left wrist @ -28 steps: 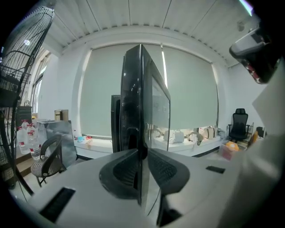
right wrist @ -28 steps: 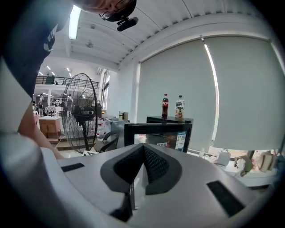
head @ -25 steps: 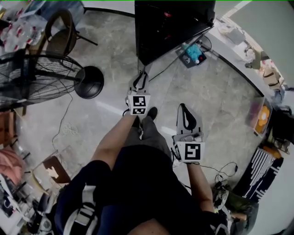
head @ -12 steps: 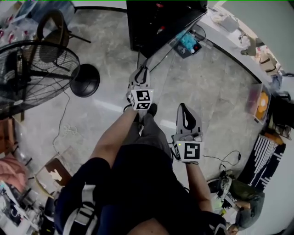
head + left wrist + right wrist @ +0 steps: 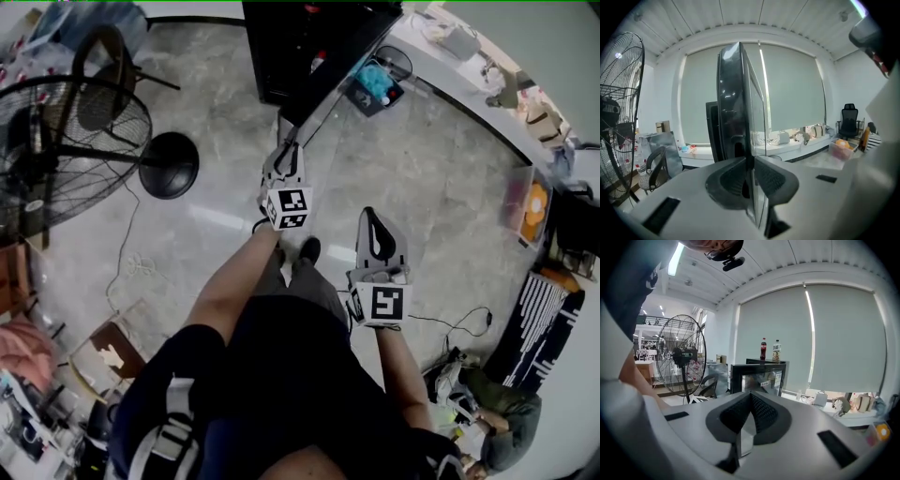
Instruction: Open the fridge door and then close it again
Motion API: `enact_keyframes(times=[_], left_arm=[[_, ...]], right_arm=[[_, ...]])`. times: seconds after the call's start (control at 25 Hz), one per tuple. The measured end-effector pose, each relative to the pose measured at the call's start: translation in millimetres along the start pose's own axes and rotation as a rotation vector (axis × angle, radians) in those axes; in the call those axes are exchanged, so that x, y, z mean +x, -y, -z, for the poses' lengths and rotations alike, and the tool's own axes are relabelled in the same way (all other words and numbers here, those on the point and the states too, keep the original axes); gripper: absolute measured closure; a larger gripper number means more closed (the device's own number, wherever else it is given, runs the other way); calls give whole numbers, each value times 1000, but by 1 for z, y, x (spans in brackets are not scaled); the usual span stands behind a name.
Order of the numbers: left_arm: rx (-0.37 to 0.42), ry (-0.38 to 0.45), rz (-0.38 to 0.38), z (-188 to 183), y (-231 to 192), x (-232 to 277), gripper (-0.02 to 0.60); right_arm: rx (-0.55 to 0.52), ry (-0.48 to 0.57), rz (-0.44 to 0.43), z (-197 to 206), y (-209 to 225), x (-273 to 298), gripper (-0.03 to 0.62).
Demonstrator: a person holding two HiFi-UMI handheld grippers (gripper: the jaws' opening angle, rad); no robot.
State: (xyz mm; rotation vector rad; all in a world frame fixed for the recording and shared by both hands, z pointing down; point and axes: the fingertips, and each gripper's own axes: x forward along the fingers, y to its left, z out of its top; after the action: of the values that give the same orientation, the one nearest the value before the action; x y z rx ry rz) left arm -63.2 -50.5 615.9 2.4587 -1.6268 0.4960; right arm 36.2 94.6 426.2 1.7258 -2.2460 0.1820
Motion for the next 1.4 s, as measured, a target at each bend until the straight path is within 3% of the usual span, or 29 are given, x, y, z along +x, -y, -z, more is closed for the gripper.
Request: enact_keyframes(times=[0.6, 1.4], left_arm=[[14, 11, -59, 0, 54, -15, 520], [55, 10, -33, 3, 60, -20, 522]], right_arm=[[-8, -14, -59, 17, 40, -30, 576], [-39, 8, -74, 16, 41, -35, 576]])
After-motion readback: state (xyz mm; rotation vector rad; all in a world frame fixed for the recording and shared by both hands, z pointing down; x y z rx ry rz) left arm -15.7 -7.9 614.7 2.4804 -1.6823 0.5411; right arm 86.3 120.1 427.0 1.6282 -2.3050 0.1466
